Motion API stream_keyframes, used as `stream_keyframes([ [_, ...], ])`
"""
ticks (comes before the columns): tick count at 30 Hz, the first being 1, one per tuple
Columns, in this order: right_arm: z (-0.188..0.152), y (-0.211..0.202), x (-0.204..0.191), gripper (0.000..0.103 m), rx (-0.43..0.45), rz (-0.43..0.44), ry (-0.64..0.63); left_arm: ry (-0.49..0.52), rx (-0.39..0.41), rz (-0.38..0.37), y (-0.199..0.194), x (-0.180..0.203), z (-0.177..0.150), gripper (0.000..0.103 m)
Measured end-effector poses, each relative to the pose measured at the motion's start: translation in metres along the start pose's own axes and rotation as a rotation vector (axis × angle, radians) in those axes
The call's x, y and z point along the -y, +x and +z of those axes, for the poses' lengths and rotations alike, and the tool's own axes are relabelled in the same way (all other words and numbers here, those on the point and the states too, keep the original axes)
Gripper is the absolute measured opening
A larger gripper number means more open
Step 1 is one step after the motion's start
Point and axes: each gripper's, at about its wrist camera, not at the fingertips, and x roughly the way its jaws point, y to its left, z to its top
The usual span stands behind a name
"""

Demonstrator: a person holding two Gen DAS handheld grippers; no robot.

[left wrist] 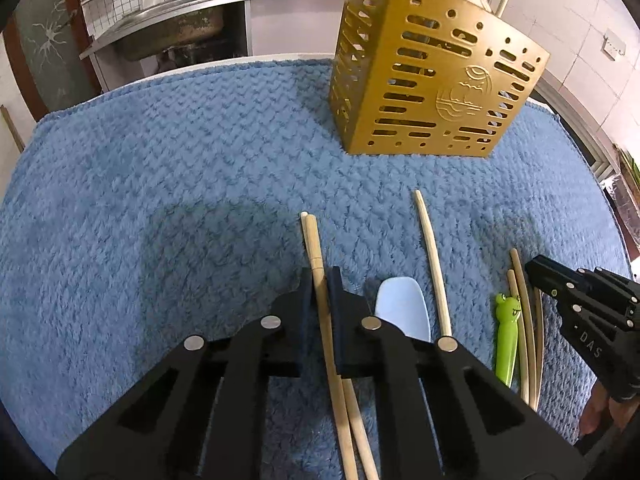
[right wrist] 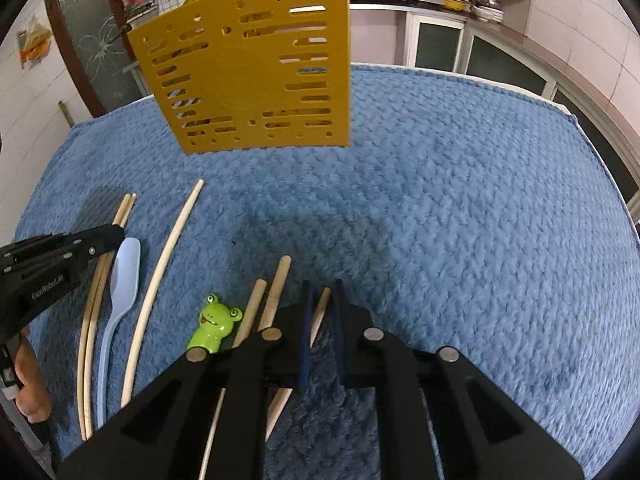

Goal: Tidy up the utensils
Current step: 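Grasp a chopstick with the left tool while the right tool grasps another chopstick, then lift the chopstick with the left tool while the right tool carries its chopstick toward the holder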

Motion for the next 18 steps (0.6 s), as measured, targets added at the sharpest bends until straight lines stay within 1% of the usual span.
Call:
stream_keyframes([
  [6, 0.001, 0.001, 0.002, 0.01, -0.014, 0.018, 0.001, 0.004, -0.016, 0.021, 0.007, 0.004, 0.011, 0.008],
  [11, 0.002, -0.004, 0.007, 0.009, -0.009, 0.049, 0.016, -0.014, 0.003, 0.004, -0.003, 0.001, 0.007, 0.007],
  [15, 0.007, -0.012, 0.011, 0.009, 0.016, 0.052, 0.011, -0.03, 0.025, -0.007, -0.016, -0.005, 0.005, 0.007],
  [18, 0.009, -0.023, 0.009, 0.009, 0.051, 0.058, 0.004, -0.034, 0.041, -0.018, -0.027, -0.006, 0.005, 0.007],
])
